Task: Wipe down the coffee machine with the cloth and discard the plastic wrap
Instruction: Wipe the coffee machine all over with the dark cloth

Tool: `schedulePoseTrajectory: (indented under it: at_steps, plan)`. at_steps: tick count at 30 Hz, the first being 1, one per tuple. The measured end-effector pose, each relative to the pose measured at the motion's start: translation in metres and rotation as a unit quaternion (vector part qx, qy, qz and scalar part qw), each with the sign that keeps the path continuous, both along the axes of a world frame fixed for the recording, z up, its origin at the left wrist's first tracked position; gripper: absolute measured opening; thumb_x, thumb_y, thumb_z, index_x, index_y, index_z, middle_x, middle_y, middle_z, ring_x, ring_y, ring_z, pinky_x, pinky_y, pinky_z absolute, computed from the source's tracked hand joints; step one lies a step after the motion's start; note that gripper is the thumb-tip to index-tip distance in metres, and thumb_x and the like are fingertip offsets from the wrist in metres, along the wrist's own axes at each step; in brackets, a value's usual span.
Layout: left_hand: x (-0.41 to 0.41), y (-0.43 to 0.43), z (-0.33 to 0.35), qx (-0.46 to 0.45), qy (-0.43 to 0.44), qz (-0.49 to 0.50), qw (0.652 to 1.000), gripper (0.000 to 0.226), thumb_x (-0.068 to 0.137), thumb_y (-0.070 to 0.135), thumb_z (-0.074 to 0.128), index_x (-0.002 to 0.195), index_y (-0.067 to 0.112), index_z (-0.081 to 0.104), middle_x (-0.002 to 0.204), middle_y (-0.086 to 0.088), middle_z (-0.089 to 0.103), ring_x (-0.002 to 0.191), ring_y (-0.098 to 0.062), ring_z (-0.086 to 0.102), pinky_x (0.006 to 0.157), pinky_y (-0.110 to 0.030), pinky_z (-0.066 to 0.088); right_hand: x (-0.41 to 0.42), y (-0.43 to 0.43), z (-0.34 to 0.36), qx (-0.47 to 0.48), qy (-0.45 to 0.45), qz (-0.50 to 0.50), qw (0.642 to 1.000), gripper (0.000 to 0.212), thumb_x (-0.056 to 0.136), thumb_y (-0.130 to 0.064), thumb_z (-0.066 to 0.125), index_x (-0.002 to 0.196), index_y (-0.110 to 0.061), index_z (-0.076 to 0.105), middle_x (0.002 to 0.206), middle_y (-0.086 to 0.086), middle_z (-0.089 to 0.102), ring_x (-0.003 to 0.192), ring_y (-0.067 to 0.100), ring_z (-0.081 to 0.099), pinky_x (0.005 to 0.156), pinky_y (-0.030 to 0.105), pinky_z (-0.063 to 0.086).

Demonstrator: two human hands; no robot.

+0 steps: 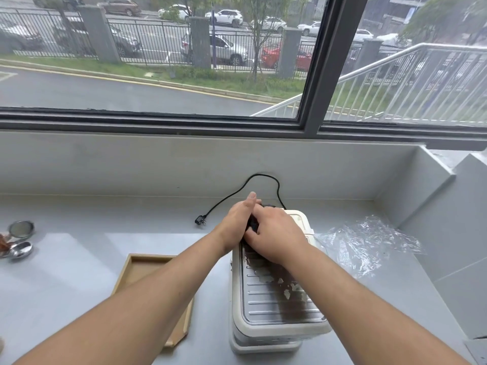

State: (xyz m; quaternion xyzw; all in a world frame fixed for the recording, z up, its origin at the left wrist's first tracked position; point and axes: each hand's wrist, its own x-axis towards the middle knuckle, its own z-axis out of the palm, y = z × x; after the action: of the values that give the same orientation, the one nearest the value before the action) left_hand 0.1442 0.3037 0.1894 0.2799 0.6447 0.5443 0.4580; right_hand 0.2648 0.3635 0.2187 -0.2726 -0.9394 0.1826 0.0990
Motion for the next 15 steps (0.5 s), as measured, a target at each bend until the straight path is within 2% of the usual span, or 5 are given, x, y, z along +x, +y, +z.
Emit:
schedulePoseTrajectory:
  at_steps: [4,7,11,13,15]
  plan:
    - [0.000,-0.003,0.013,-0.023,0.004,-0.034,0.999,0.057,0.104,0.065,0.031,0.131,0.023,0.058,0.130,0.003,0.066,0.117,-0.009,0.065,0.091,-0.015,0.049,0.004,-0.009,0.003,0.009,0.002,0.002,1.000,0.019,0.087,-0.040,0.055,0.092,-0.022,0.054,0.083,0.001,0.063,0.083,0.029,0.058,0.071,0.043,0.051]
    - [0.001,-0.006,0.020,-0.039,0.003,-0.043,0.998,0.057,0.103,0.069,0.029,0.133,0.030,0.058,0.136,0.005,0.064,0.128,-0.013,0.060,0.112,-0.027,0.041,0.011,-0.026,0.005,0.009,-0.006,0.025,1.000,0.025,0.086,-0.045,0.053,0.098,-0.024,0.058,0.090,0.000,0.069,0.087,0.028,0.062,0.075,0.043,0.052]
    - [0.003,-0.005,0.021,-0.076,0.033,-0.057,0.995,0.068,0.101,0.074,0.028,0.134,0.029,0.066,0.137,0.000,0.066,0.128,-0.017,0.059,0.118,-0.036,0.036,0.029,-0.049,0.004,-0.015,-0.007,0.046,0.999,0.025,0.082,-0.042,0.049,0.097,-0.025,0.058,0.091,-0.005,0.070,0.088,0.023,0.062,0.078,0.043,0.053]
    - [0.005,-0.002,0.018,-0.105,0.099,-0.041,0.989,0.069,0.096,0.071,0.033,0.138,0.026,0.065,0.147,0.000,0.059,0.140,-0.021,0.049,0.123,-0.042,0.028,0.039,-0.056,0.002,-0.008,-0.011,0.051,0.999,0.023,0.080,-0.040,0.048,0.094,-0.023,0.056,0.087,-0.004,0.068,0.085,0.024,0.060,0.076,0.044,0.052]
    - [0.006,0.000,0.015,-0.129,0.255,-0.076,0.955,0.069,0.100,0.061,0.029,0.151,0.021,0.052,0.160,-0.004,0.047,0.151,-0.028,0.035,0.125,-0.050,0.024,0.050,-0.063,0.000,0.000,-0.018,0.056,0.998,0.021,0.080,-0.040,0.048,0.091,-0.023,0.054,0.083,-0.003,0.064,0.082,0.024,0.058,0.076,0.044,0.050]
